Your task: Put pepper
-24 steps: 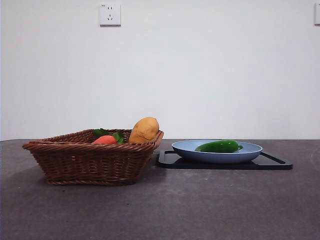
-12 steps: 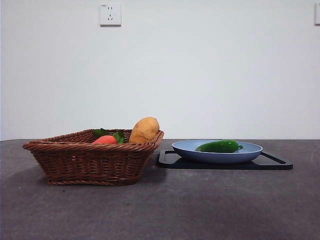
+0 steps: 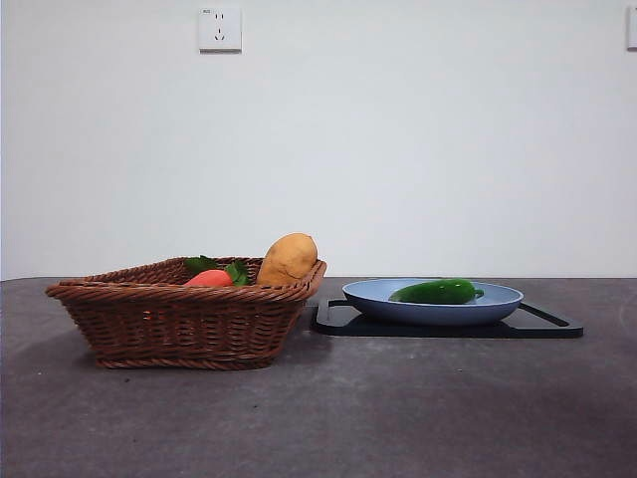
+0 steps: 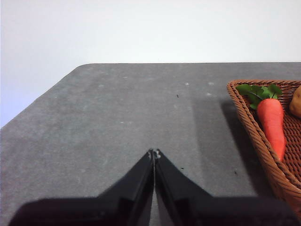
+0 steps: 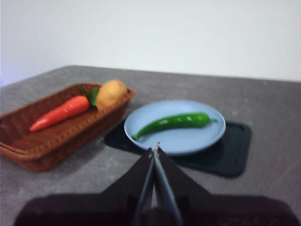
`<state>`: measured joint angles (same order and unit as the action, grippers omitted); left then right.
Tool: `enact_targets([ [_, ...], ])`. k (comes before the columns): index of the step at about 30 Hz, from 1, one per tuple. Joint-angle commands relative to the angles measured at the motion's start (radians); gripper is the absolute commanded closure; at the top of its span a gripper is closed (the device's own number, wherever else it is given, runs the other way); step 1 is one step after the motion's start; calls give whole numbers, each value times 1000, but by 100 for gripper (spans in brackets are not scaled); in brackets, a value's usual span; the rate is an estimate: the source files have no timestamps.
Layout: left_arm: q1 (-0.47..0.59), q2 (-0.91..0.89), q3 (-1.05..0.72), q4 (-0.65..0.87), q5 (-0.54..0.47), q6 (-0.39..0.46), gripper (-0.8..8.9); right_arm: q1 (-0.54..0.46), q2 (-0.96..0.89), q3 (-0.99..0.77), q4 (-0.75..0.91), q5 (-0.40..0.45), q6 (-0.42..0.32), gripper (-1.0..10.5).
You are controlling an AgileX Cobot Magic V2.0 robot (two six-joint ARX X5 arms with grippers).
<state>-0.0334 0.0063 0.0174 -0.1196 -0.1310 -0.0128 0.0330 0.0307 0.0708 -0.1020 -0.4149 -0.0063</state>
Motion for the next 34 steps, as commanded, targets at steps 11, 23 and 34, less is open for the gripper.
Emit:
enact_targets([
  [11, 2, -4, -11, 7, 3, -11, 805, 2, -31, -63, -52, 30, 47, 936],
  [23, 2, -4, -11, 7, 3, -10, 805, 2, -31, -63, -53, 29, 58, 936],
  [34, 2, -4, -11, 7, 3, -10, 805, 2, -31, -63, -53, 29, 58, 936],
])
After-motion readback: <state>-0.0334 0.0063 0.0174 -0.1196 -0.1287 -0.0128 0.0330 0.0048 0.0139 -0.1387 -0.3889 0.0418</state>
